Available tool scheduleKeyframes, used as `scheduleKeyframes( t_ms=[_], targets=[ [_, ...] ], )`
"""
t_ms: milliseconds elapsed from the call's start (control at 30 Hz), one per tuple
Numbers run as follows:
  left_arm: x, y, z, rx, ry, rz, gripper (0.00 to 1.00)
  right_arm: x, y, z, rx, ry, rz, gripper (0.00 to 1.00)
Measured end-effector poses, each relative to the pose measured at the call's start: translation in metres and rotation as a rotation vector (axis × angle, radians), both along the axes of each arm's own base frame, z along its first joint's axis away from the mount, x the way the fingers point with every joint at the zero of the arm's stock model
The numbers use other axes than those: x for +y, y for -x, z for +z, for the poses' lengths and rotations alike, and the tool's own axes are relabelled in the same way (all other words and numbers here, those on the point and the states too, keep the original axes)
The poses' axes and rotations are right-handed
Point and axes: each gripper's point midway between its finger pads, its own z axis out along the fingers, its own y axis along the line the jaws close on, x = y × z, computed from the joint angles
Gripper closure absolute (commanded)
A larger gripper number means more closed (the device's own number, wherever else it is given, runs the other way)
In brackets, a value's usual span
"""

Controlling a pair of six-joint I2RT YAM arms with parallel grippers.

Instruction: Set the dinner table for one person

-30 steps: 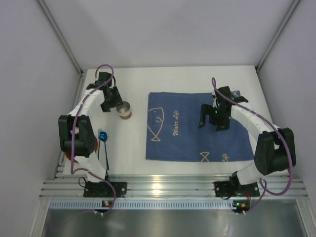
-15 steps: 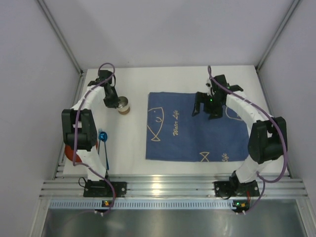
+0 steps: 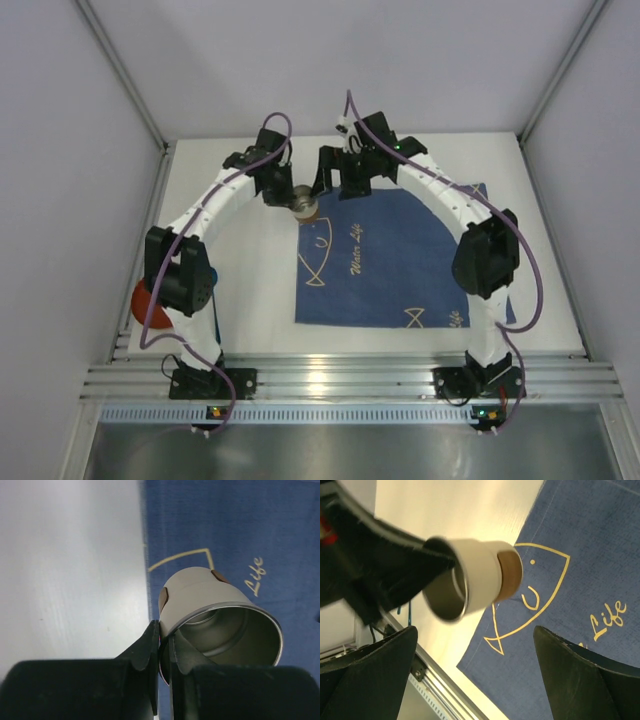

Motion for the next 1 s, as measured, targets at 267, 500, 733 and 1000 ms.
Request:
scheduleKeyframes(
  t_ms=[267, 500, 733, 1000],
  targets=[
    [-0.05, 0.021, 0.028, -0.027, 0.037, -0.082, 1.0, -0.004, 0.0, -0.036, 0.069, 0.066, -0.036, 0.05],
    [-0.075, 0.039, 0.033, -0.014, 0.003, -0.128, 0.87, -0.017, 0.011, -0.058, 0.081, 0.176, -0.07, 0.76],
    [-0.093, 0.042, 0.044, -0.037, -0.024, -0.126, 0.67, -0.034, 0.021, -0.07, 0.052, 0.332, -0.105, 1.0],
    [-0.091, 0.028, 0.081, -0.136, 0.012, -0.069, 0.02, -0.111, 0.001, -0.107, 0.128, 0.448, -0.229, 1.0]
  ],
)
